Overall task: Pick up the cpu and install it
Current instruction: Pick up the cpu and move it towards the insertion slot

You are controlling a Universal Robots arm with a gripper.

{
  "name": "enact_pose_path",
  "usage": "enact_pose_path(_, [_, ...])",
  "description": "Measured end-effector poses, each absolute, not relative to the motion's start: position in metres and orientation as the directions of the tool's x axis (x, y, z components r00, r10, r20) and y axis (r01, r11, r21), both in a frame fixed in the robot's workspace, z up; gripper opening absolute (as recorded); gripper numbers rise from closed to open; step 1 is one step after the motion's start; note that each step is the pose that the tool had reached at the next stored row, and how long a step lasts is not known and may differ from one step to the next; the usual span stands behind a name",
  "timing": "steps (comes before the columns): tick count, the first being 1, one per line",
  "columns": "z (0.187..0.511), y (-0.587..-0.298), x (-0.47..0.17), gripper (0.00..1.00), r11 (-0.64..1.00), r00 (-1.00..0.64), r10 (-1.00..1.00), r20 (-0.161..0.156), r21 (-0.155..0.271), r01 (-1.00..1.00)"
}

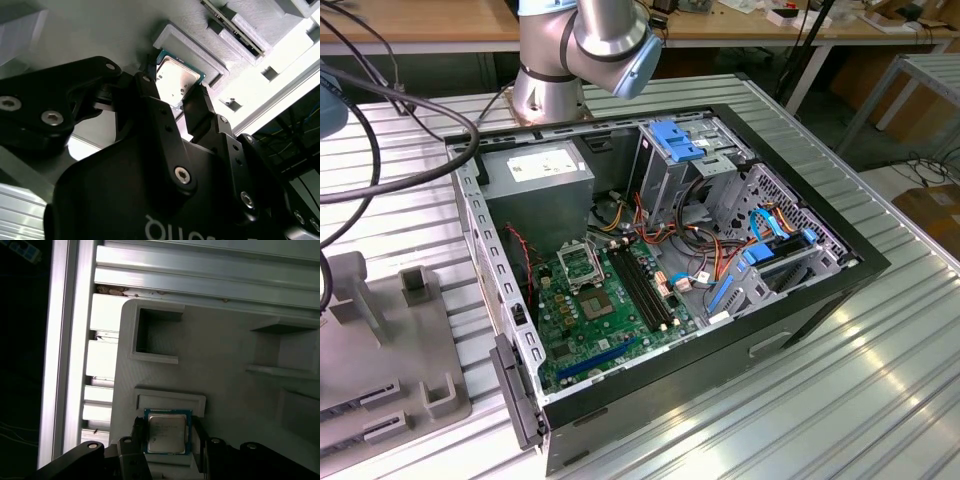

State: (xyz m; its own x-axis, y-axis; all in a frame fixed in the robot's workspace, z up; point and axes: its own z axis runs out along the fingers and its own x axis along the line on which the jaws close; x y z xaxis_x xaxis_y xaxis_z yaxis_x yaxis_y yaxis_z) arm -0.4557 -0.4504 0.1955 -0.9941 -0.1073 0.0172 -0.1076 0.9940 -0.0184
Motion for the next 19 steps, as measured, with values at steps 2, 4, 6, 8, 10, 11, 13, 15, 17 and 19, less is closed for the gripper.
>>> enact_pose_path(2, [0.1963,-0.4504,-0.4557,0.47,0.994,-0.994,-0.107,0.017,-0.018,-0.108])
enact_pose_path(4, [0.1968,-0.4504,-0.4557,0.47,0.994,-0.994,-0.107,0.017,-0.018,-0.108])
enact_pose_path(6, [0.1969,-0.4504,-0.4557,0.47,0.994,-0.994,-0.107,0.017,-0.018,-0.108])
enact_pose_path(8, [0.197,-0.4504,-0.4557,0.47,0.994,-0.994,-0.107,0.017,-0.018,-0.108])
enact_pose_path(10, [0.197,-0.4504,-0.4557,0.47,0.994,-0.994,-0.107,0.017,-0.018,-0.108])
enact_pose_path(11, [0.1971,-0.4504,-0.4557,0.47,0.994,-0.994,-0.107,0.017,-0.018,-0.108])
enact_pose_path(13, [0.1984,-0.4505,-0.4558,0.47,0.994,-0.994,-0.107,0.018,-0.019,-0.108])
enact_pose_path(15, [0.1997,-0.4504,-0.4557,0.47,0.994,-0.994,-0.107,0.017,-0.018,-0.108])
enact_pose_path(17, [0.2015,-0.4504,-0.4557,0.47,0.994,-0.994,-0.107,0.017,-0.019,-0.108])
enact_pose_path(19, [0.2033,-0.4504,-0.4557,0.47,0.994,-0.994,-0.107,0.017,-0.019,-0.108])
